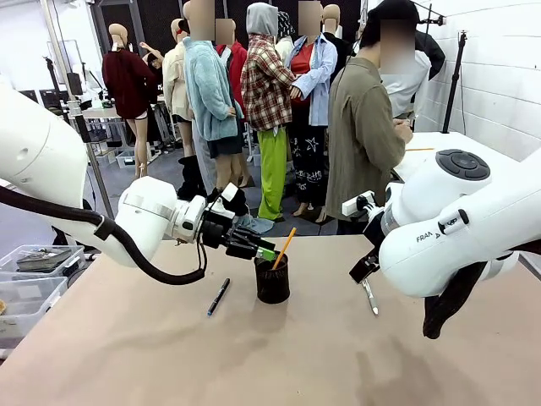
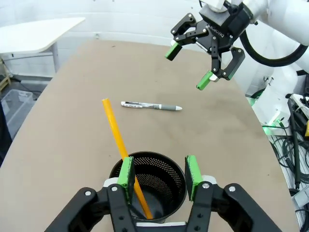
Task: Place the pens into the pen holder.
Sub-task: Pick up a writing instrument from the table and place it into the Pen holder.
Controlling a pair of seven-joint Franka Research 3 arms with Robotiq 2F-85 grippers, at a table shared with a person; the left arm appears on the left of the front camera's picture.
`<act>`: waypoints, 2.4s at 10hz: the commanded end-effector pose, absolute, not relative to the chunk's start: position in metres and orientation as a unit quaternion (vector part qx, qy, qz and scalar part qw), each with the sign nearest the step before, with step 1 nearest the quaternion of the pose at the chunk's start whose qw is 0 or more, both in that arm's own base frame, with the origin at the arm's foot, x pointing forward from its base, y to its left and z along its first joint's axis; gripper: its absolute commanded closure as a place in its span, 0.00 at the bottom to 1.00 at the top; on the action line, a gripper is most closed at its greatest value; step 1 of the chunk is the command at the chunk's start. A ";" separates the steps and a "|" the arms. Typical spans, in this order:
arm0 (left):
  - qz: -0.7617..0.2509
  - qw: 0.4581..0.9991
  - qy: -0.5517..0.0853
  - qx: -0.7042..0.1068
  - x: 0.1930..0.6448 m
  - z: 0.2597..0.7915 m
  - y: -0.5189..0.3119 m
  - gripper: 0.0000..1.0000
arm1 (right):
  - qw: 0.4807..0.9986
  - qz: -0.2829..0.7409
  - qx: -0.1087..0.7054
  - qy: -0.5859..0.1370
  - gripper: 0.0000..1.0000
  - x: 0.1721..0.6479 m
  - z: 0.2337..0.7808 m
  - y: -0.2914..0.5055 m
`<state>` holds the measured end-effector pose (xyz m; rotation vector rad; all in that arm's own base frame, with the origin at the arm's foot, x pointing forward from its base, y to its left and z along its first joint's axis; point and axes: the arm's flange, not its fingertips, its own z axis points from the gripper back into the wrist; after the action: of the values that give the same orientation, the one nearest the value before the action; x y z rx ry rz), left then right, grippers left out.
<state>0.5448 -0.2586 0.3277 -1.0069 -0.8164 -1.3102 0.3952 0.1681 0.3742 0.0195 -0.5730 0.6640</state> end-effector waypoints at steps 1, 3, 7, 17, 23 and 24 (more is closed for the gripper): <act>-0.549 0.644 -0.353 -0.400 0.526 0.357 -0.243 0.44 | 0.905 0.322 0.010 -0.277 0.00 0.395 0.374 0.168; -0.545 0.688 -0.356 -0.320 0.498 0.398 -0.223 0.44 | 0.905 0.322 0.010 -0.277 0.00 0.395 0.374 0.168; -0.473 0.810 -0.304 -0.167 0.463 0.443 -0.191 0.44 | 0.905 0.322 0.010 -0.277 0.00 0.395 0.374 0.168; -0.302 0.947 -0.086 -0.073 0.513 0.386 -0.218 0.44 | 0.905 0.322 0.010 -0.277 0.00 0.395 0.374 0.168; -0.282 0.954 -0.091 -0.033 0.517 0.339 -0.256 0.44 | 0.905 0.322 0.010 -0.277 0.00 0.395 0.374 0.168; -0.283 0.954 -0.090 -0.029 0.518 0.331 -0.262 0.44 | 0.905 0.322 0.010 -0.277 0.00 0.395 0.374 0.168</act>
<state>0.5122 -0.2543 0.3348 -0.0846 -0.1623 -0.5929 0.3954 0.1680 0.3744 0.0195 -0.5735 0.6638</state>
